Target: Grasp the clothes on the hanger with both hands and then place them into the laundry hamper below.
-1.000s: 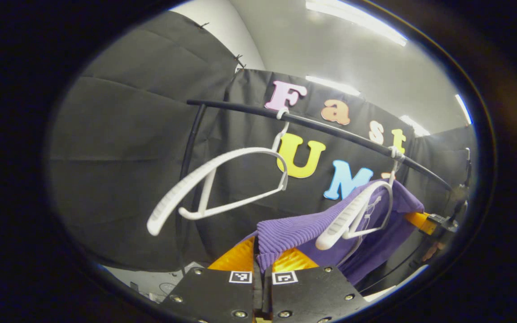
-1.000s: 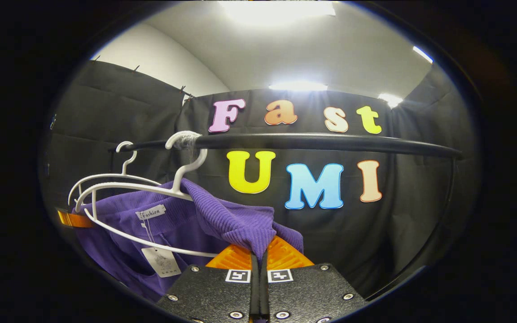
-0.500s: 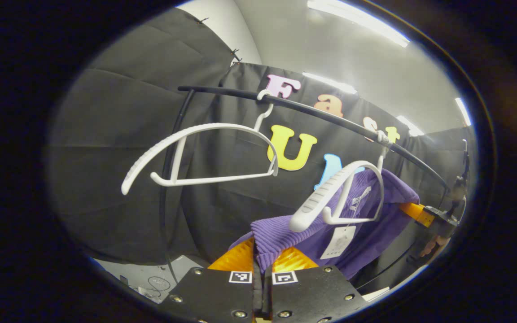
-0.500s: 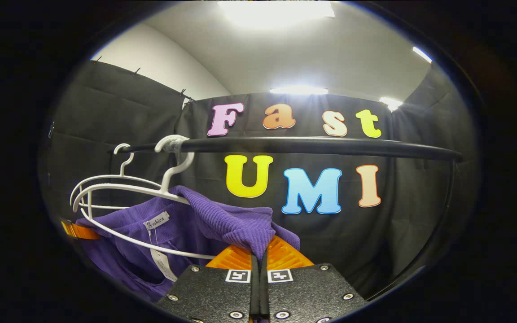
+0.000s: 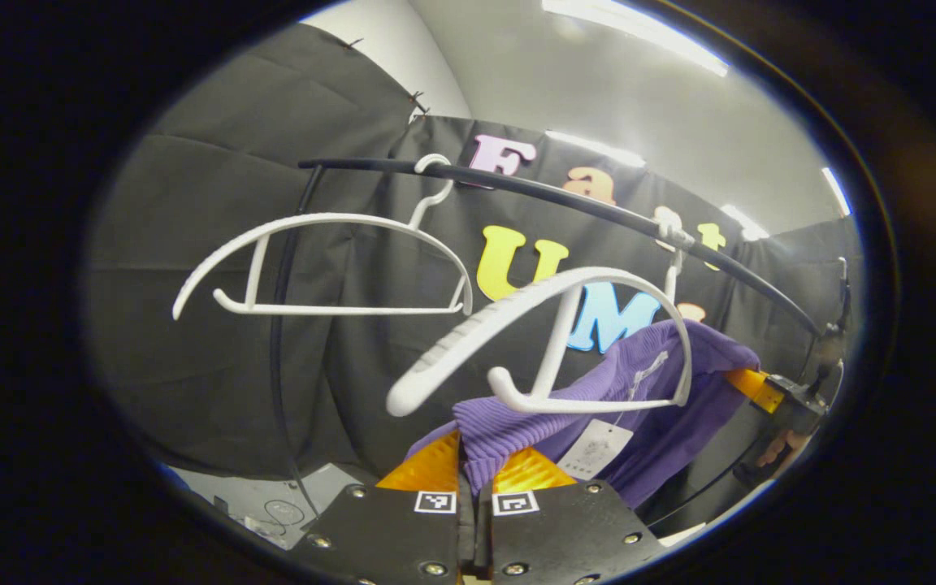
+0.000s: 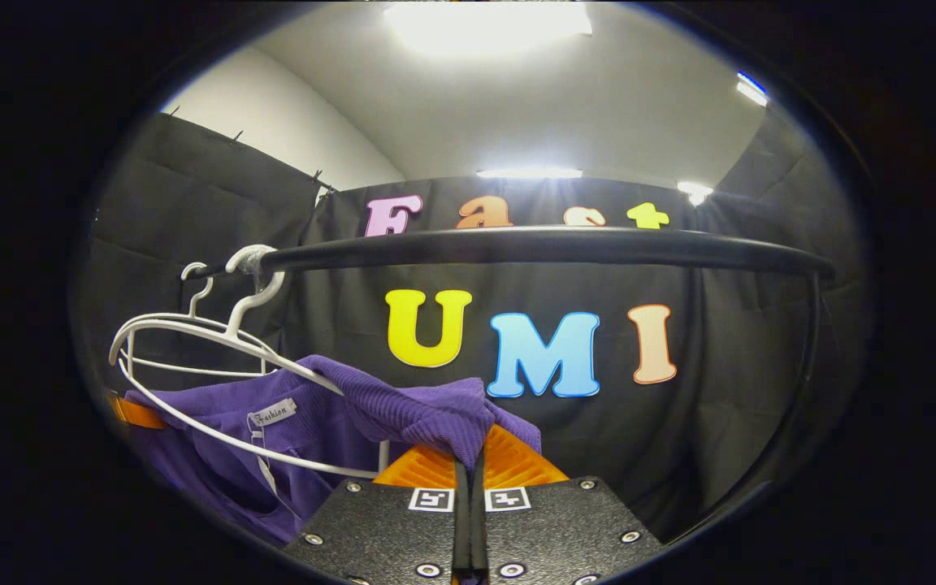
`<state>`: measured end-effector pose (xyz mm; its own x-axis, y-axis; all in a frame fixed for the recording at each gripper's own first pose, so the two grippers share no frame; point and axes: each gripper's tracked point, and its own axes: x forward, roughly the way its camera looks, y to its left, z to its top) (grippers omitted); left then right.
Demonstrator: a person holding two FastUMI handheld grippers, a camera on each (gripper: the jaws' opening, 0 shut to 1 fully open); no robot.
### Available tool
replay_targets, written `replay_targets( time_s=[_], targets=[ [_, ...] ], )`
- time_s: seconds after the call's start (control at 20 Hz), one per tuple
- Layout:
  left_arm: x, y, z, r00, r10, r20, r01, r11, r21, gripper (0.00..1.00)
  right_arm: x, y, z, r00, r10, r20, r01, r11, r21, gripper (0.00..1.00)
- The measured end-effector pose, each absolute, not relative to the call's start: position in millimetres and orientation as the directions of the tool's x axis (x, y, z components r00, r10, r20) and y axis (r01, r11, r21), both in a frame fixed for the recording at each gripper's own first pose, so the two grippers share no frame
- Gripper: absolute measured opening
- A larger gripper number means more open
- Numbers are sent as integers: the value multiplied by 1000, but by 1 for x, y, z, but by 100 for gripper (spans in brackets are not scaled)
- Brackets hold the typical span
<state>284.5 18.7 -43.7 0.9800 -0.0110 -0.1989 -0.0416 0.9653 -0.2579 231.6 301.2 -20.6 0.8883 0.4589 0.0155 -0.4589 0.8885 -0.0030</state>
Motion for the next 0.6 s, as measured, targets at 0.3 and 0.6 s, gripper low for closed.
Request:
replay_targets(
  time_s=[0.3, 0.6],
  targets=[
    [285, -16, -46, 979, 31, -202, -80, 968, -238, 7, 261, 278, -44, 879, 477, 3, -477, 879, -15, 0],
    [286, -65, -53, 974, 11, -228, -54, 982, -183, 1, 274, 256, -73, 878, 477, -36, -477, 879, 5, 0]
  ],
)
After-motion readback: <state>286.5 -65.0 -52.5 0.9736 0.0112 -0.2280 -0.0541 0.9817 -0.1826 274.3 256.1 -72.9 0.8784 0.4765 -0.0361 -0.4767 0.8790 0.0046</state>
